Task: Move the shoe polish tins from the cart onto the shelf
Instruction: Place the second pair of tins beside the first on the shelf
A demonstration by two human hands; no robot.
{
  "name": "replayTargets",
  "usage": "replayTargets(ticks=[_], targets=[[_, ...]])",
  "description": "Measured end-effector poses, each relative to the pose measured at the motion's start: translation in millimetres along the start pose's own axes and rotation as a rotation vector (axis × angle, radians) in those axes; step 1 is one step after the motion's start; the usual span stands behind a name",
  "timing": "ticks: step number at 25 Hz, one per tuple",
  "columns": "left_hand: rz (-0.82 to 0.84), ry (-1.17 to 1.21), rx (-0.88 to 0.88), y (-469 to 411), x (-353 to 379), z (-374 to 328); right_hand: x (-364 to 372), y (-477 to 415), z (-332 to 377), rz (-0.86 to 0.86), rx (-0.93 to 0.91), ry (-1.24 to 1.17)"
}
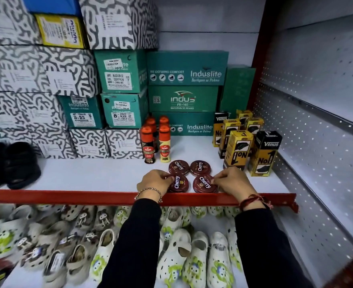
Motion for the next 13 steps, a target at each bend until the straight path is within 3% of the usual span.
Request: replayTargets(ticks=[5, 9, 11, 13], targets=[[0.012, -0.239, 0.006, 0, 3, -3, 7, 1, 4, 0.074, 0.01, 0.048], [0.003, -0.302, 0.109, 3, 1, -15, -3, 2, 26, -0.093, -0.198, 0.097], [0.11, -0.211, 0.248, 2, 13, -31, 3, 1, 42, -0.059, -0.342, 0.175], [0.265, -0.149, 0.322, 6, 27, -44, 21, -1, 50, 0.078, -0.383, 0.264]])
Point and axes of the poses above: each hand's wrist, its own y-axis away from the middle knuckle, its own x-axis out of the palm, z = x × y, the point moved 8 cm from there along -y, towards the middle knuckle, and after that the axes turned 12 degrees about y, right-handed, at the moved point
